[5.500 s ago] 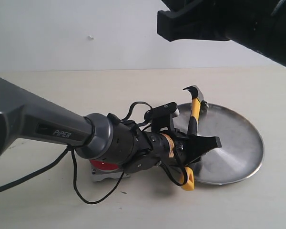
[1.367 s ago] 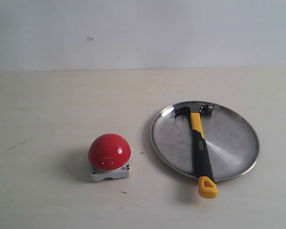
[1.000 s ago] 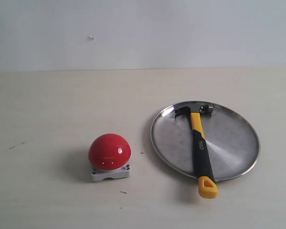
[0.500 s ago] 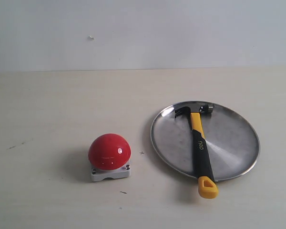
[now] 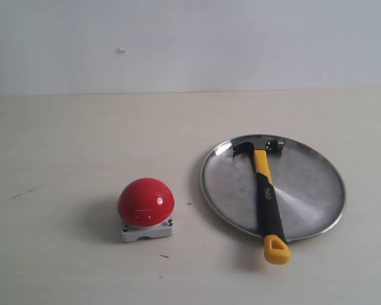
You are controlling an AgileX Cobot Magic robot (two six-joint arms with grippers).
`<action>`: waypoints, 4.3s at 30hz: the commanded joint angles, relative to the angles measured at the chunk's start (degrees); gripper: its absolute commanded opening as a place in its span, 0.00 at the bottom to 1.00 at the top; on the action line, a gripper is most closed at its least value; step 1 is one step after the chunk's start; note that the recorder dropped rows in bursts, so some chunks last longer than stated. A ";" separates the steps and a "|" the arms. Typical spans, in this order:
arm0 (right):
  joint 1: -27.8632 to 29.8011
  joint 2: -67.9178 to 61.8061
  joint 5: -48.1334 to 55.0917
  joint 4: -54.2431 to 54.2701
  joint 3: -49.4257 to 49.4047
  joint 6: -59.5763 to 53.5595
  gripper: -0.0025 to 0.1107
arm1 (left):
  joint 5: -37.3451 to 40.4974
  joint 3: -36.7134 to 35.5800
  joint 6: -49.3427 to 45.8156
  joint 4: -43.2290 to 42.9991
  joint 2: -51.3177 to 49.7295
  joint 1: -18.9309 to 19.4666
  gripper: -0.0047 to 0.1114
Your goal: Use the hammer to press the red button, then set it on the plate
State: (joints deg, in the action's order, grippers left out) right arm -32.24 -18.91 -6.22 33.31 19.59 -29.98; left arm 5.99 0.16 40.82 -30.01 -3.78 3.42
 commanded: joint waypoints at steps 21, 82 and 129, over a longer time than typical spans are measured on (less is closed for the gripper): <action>0.25 0.23 0.29 -0.16 -0.19 -0.10 0.45 | 2.87 -0.16 -42.39 30.46 0.45 0.09 0.04; 28.59 18.91 23.39 -33.69 -19.59 34.17 0.45 | 2.88 -0.16 -42.28 30.01 0.45 0.09 0.04; 28.59 18.91 23.39 -33.31 -19.59 34.43 0.45 | 2.88 -0.16 -42.28 30.01 0.45 0.09 0.04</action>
State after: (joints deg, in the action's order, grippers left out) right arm -4.01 -0.30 18.20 0.00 0.27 4.40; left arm 8.97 0.16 -1.44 0.00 -3.78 3.42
